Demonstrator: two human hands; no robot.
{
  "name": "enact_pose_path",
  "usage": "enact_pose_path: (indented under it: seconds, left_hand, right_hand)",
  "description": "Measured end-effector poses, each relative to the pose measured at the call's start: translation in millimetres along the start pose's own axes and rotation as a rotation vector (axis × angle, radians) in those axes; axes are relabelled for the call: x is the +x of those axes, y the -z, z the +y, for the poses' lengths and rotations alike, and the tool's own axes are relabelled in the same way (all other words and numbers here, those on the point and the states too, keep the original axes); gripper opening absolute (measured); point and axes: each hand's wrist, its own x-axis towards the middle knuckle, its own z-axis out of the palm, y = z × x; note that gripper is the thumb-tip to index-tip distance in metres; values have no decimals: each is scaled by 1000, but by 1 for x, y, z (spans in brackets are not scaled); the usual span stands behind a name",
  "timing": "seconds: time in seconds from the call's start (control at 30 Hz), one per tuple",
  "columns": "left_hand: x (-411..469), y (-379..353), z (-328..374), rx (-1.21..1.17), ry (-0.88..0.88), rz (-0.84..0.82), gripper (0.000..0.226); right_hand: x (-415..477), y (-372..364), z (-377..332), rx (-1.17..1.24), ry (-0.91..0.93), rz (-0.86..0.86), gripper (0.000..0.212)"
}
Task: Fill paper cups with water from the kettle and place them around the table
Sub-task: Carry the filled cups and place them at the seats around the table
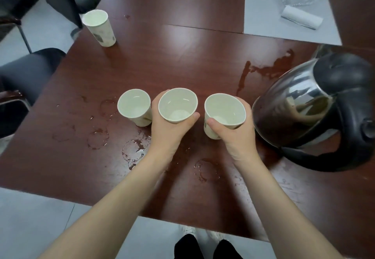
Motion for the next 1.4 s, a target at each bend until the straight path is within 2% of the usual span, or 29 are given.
enact_pose_path:
  seconds: [0.33,0.5,0.6,0.7,0.8,0.93,1.17,1.27,1.4]
  left_hand:
    - [-40,10,50,-65,-47,-136,62]
    - [-73,1,66,-84,-54,-209,64]
    - [-99,-12,73,-43,-65,-237,65]
    - [-129,-27,80,-29,-76,-280,64]
    - [-166,-43,83,-37,-89,-335,72]
    - [-225,-72,91,-53,-96,-442,70]
    - [-329,-147,104,-86,-95,-693,77]
    - [-366,-188,111,-98,-95,-817,76]
    - [-410,-250,123,-98,-118,-995,74]
  right_hand:
    - [-45,24,-47,80,12,0,58]
    - [-78,49,-63,112,45,-8,60]
    - [-103,72,-72,91,55,13,68]
    - [-131,103,-79,100,48,64,61]
    - [-165,141,-87,77,57,143,62]
    - [-219,199,-96,87,45,265,68]
    - [-319,306,-101,60,0,483,61]
    - [-358,350,-108,90,-38,604,69]
    - [-406,410,-119,68,-21,817,70]
